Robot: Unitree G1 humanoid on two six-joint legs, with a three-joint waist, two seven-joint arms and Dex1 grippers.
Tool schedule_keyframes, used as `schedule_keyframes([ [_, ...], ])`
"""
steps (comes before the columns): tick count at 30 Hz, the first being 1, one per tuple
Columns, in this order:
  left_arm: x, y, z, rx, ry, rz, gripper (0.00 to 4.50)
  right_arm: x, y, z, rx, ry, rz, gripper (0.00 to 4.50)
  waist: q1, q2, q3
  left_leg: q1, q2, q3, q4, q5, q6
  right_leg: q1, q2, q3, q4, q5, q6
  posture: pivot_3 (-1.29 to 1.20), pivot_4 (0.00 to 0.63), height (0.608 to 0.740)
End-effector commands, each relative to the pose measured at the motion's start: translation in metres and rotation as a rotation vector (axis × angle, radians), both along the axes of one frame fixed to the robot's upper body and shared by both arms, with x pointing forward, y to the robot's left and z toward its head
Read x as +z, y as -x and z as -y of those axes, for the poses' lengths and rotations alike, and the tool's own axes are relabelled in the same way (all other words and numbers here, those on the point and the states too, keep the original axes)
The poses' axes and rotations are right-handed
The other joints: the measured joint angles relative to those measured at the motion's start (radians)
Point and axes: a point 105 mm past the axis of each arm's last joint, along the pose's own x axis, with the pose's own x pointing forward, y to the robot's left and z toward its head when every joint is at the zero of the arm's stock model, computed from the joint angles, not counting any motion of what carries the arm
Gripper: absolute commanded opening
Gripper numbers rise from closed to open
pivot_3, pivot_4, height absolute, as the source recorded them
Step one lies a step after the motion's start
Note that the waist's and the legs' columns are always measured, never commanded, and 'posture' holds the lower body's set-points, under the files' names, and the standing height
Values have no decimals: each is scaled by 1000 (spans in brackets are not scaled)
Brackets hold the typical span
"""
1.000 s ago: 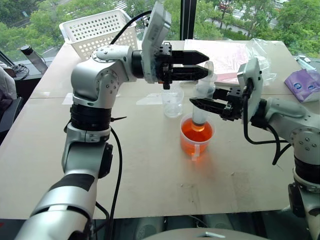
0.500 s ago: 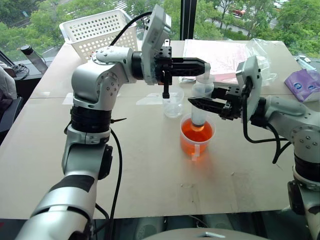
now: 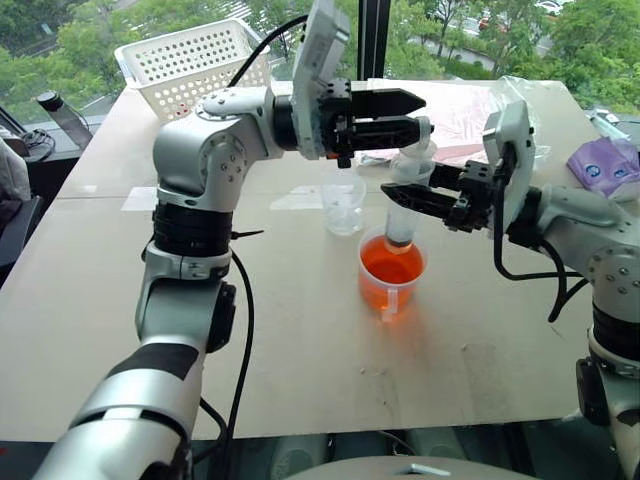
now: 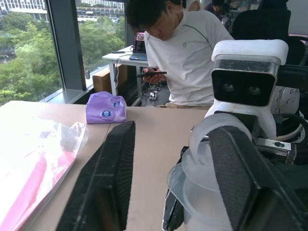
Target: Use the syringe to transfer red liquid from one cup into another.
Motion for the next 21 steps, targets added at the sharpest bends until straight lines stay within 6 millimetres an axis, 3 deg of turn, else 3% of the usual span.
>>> schedule_keyframes([
  [1,10,12,1,-51,4,55,2318,15,7,-2,25,-22,67,1559,1,0,0,0,0,0,0,0,0,0,0,0,0,0,0,0,150,740],
  [13,3,10,2,-45,-15,56,2318,16,8,-3,33,-22,62,1559,2,0,0,0,0,0,0,0,0,0,0,0,0,0,0,0,150,740],
  [21,15,-3,3,24,37,64,2318,10,12,-7,51,-13,45,1559,2,0,0,0,0,0,1,0,0,0,0,0,0,0,0,0,150,740],
])
